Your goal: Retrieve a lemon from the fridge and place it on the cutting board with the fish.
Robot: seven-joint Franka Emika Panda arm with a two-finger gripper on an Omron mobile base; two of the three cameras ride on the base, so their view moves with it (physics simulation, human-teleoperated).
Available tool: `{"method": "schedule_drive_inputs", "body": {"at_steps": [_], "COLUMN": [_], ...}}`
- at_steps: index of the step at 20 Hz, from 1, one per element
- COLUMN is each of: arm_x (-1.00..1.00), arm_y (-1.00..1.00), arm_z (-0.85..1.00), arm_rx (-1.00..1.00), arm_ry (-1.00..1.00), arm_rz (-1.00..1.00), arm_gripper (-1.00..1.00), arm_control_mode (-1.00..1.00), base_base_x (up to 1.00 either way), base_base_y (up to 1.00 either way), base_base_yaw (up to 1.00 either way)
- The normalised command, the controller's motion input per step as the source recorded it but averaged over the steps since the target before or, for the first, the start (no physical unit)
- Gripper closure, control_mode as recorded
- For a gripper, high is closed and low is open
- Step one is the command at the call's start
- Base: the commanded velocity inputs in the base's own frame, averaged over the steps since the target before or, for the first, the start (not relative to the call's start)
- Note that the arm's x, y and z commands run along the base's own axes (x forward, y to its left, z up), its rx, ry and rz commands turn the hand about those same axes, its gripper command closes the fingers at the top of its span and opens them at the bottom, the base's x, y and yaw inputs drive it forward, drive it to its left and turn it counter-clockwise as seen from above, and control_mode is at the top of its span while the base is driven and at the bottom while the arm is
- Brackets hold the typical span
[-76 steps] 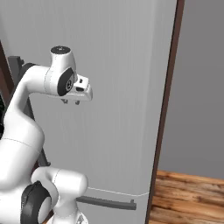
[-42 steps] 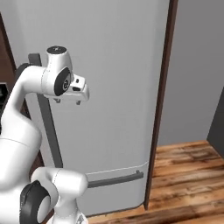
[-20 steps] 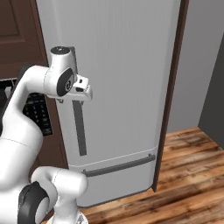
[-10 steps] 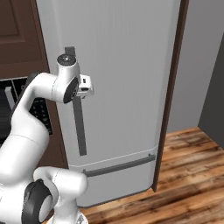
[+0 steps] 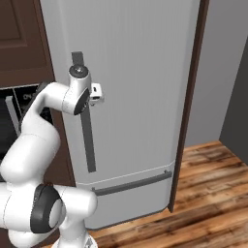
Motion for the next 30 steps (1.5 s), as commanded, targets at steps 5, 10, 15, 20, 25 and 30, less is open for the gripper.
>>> {"method": "schedule_drive_inputs", "body": {"at_steps": [5,10,15,20,25,30], "arm_x": [0.26,0.36,0.40,0.35,0.29,0.24], "arm_y": [0.02,0.00,0.03,0.14,0.22,0.26], "arm_z": [0.00,-0.02,-0.03,-0.04,-0.10,-0.15], "arm_rx": [0.00,0.00,0.00,0.00,0.00,0.01], "arm_ry": [0.00,-0.01,-0.03,-0.05,-0.08,-0.03], "arm_rz": [0.00,0.00,0.00,0.00,0.00,0.02], "arm_gripper": [-1.00,-1.00,-1.00,-1.00,-1.00,1.00], "arm_control_mode": [-1.00,-1.00,-1.00,-1.00,-1.00,-1.00], "base_base_x": [0.00,0.00,0.00,0.00,0.00,0.00], "base_base_y": [0.00,0.00,0.00,0.00,0.00,0.00], "base_base_yaw": [0.00,0.00,0.00,0.00,0.00,0.00]}}
